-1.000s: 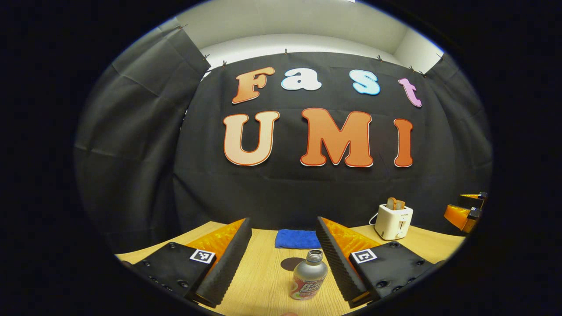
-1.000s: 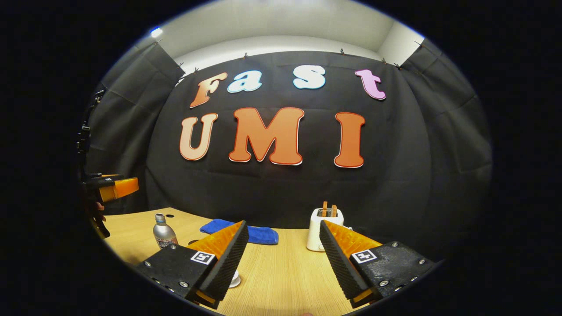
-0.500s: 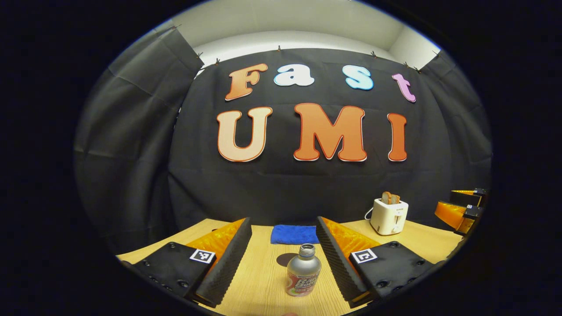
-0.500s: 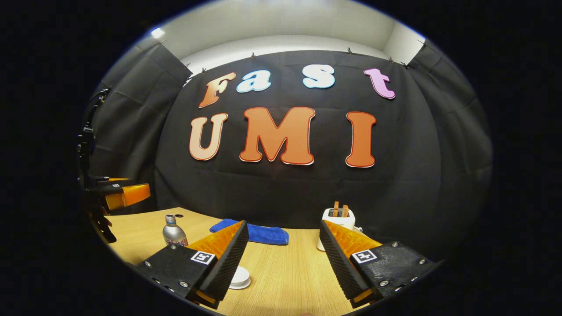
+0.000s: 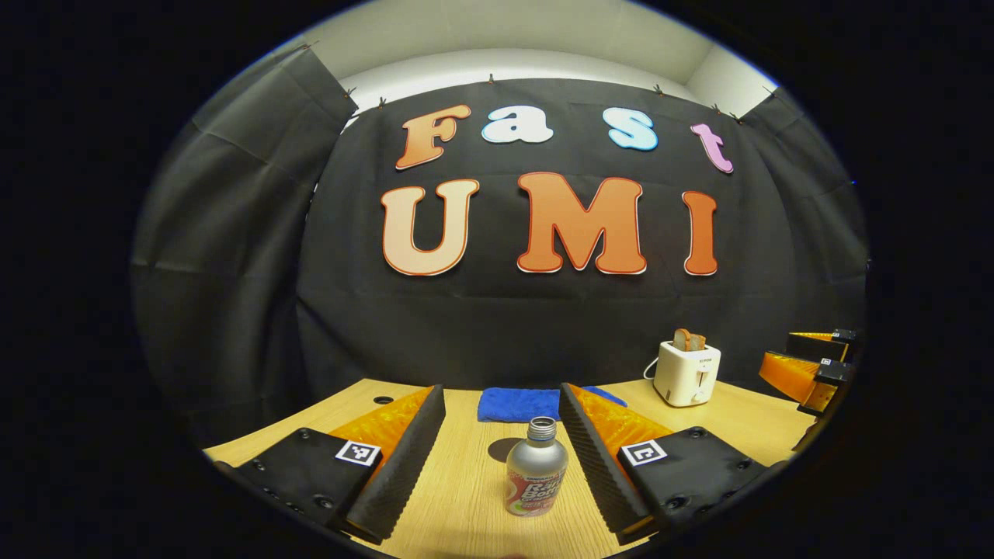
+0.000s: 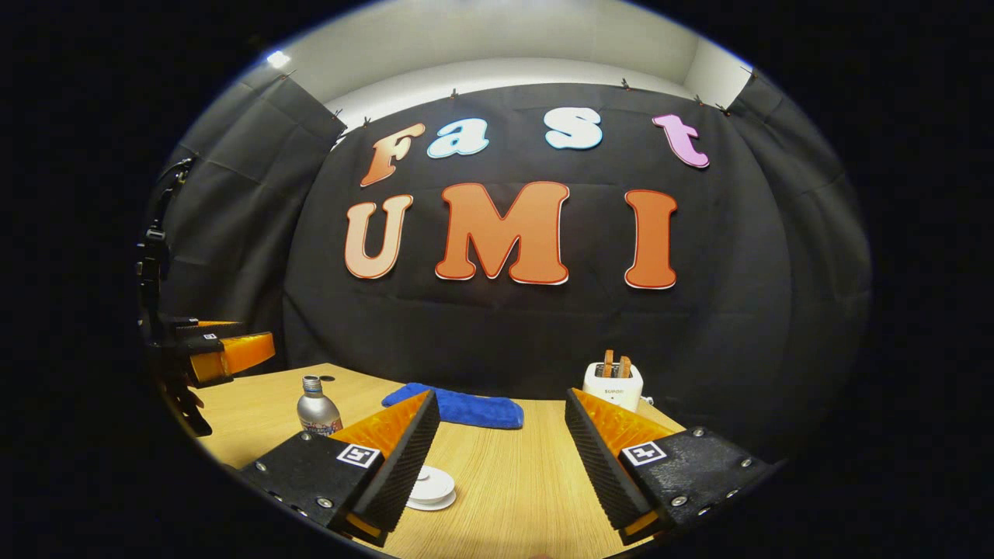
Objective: Open the teacup lid with one hand, grasp the water bottle and pour water into the teacup with the other hand; after pouring, place the water bottle on the coaster and then close the teacup lid.
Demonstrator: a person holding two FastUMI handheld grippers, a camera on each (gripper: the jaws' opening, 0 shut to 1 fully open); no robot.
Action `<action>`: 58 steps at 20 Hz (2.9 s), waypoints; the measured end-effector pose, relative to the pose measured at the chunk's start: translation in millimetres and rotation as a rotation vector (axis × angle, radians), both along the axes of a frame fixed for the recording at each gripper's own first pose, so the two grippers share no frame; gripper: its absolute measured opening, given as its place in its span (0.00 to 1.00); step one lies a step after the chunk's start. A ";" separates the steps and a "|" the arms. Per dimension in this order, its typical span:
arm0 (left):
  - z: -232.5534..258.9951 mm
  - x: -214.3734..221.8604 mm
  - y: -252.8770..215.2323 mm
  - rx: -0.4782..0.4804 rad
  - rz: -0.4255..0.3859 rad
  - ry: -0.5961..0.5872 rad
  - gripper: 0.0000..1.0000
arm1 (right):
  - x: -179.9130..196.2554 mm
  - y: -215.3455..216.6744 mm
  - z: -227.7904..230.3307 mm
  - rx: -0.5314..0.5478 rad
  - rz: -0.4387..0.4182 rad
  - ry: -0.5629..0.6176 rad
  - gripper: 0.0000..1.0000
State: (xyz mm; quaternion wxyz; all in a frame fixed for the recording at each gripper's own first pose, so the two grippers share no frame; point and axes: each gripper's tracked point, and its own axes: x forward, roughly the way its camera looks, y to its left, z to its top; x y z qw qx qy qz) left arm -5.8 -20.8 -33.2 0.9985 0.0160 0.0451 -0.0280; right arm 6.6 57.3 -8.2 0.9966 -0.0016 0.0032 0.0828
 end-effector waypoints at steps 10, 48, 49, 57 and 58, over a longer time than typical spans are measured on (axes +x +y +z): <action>-24.2 -2.6 -12.6 0.032 -0.028 0.027 1.00 | 12.5 33.2 -53.0 -0.002 0.077 0.124 0.98; -112.2 -2.9 -21.5 0.055 -0.101 0.185 0.97 | 37.8 108.3 -171.3 0.007 0.261 0.428 0.24; -118.2 -3.2 -23.6 0.059 -0.105 0.198 0.97 | 38.2 108.5 -170.2 0.011 0.263 0.427 0.23; -149.1 9.0 -26.8 0.034 -0.108 0.286 0.97 | 30.1 92.9 -141.4 0.019 0.253 0.361 0.23; -151.5 11.4 -27.6 0.034 -0.107 0.296 0.97 | 29.5 89.1 -137.1 0.025 0.249 0.353 0.23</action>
